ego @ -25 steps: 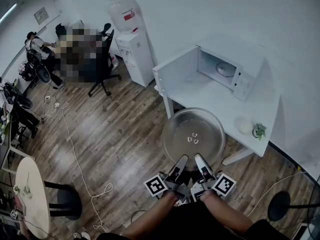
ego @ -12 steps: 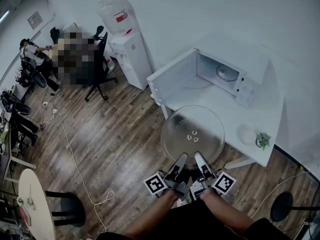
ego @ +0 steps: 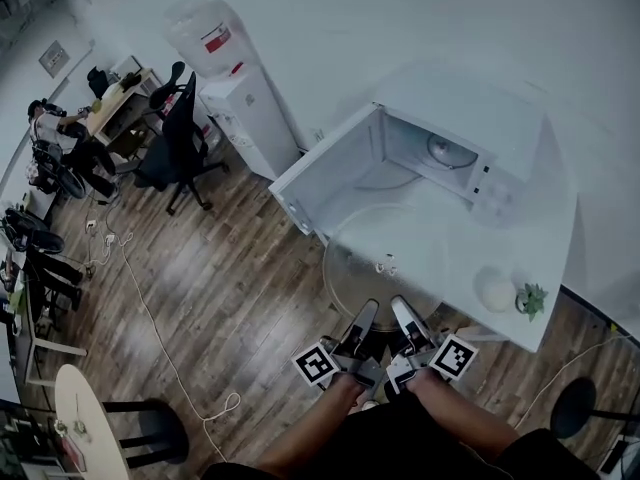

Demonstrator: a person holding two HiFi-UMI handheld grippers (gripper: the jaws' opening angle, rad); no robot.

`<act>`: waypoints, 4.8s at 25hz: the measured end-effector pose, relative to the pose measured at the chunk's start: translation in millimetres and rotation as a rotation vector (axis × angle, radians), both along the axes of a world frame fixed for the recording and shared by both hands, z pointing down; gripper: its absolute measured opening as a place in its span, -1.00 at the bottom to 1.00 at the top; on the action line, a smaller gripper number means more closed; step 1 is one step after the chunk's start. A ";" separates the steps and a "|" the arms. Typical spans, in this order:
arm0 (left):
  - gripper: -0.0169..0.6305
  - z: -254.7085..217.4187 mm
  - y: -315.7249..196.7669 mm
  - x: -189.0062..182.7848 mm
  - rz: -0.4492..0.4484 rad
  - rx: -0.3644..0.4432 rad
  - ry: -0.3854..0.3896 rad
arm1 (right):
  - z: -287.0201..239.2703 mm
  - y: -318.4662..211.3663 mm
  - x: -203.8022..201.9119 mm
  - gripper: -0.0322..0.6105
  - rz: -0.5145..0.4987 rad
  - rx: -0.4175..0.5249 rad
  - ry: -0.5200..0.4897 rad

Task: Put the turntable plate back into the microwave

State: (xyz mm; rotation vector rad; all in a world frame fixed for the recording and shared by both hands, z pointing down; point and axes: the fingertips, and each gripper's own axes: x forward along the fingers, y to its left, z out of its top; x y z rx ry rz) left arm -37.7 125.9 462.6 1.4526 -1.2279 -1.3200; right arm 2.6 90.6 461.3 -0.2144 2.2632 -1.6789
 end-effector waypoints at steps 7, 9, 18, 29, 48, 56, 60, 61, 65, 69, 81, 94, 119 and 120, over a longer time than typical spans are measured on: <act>-0.80 -1.4 -63.2 -9.7 0.011 -0.003 -0.007 | -1.1 -62.6 -9.0 -0.71 0.015 0.006 -0.001; -0.80 -0.6 -77.6 -10.6 0.021 0.000 -0.011 | -1.8 -76.7 -10.0 -0.71 0.025 0.010 -0.007; -0.80 13.5 -129.8 -16.6 0.080 -0.013 0.008 | 14.2 -125.8 -14.3 -0.71 0.083 -0.013 0.013; -0.80 27.5 -209.0 -55.5 0.237 -0.025 0.051 | 27.7 -197.8 -49.7 -0.71 0.232 -0.029 0.044; -0.80 75.4 -326.9 -106.5 0.525 -0.104 0.108 | 77.7 -301.6 -96.0 -0.70 0.520 -0.115 0.120; -0.80 95.5 -379.7 -107.4 0.544 -0.100 0.082 | 96.6 -348.9 -95.1 -0.68 0.545 -0.112 0.167; -0.80 105.4 -402.7 -107.0 0.537 -0.115 0.092 | 106.5 -363.7 -91.6 -0.65 0.550 -0.109 0.202; -0.80 107.4 -409.3 -106.7 0.535 -0.116 0.097 | 108.4 -367.1 -90.2 -0.65 0.549 -0.108 0.209; -0.80 112.7 -431.1 -103.3 0.531 -0.127 0.121 | 112.5 -381.7 -86.4 -0.65 0.538 -0.116 0.201; -0.80 117.5 -447.4 -104.6 0.523 -0.142 0.117 | 119.0 -397.9 -89.0 -0.64 0.518 -0.145 0.226; -0.79 116.7 -488.7 -102.1 0.497 -0.151 0.087 | 127.1 -436.6 -83.5 -0.64 0.550 -0.142 0.278; -0.76 130.3 -495.3 -100.1 0.488 -0.278 0.000 | 136.8 -434.7 -75.1 -0.61 0.571 -0.373 0.205; -0.89 152.7 -456.9 -117.0 0.489 -0.337 -0.224 | 149.3 -429.5 -75.4 -0.54 0.539 -0.313 0.475; -0.89 153.3 -456.3 -116.3 0.491 -0.336 -0.225 | 149.8 -424.9 -73.3 -0.59 0.533 -0.293 0.498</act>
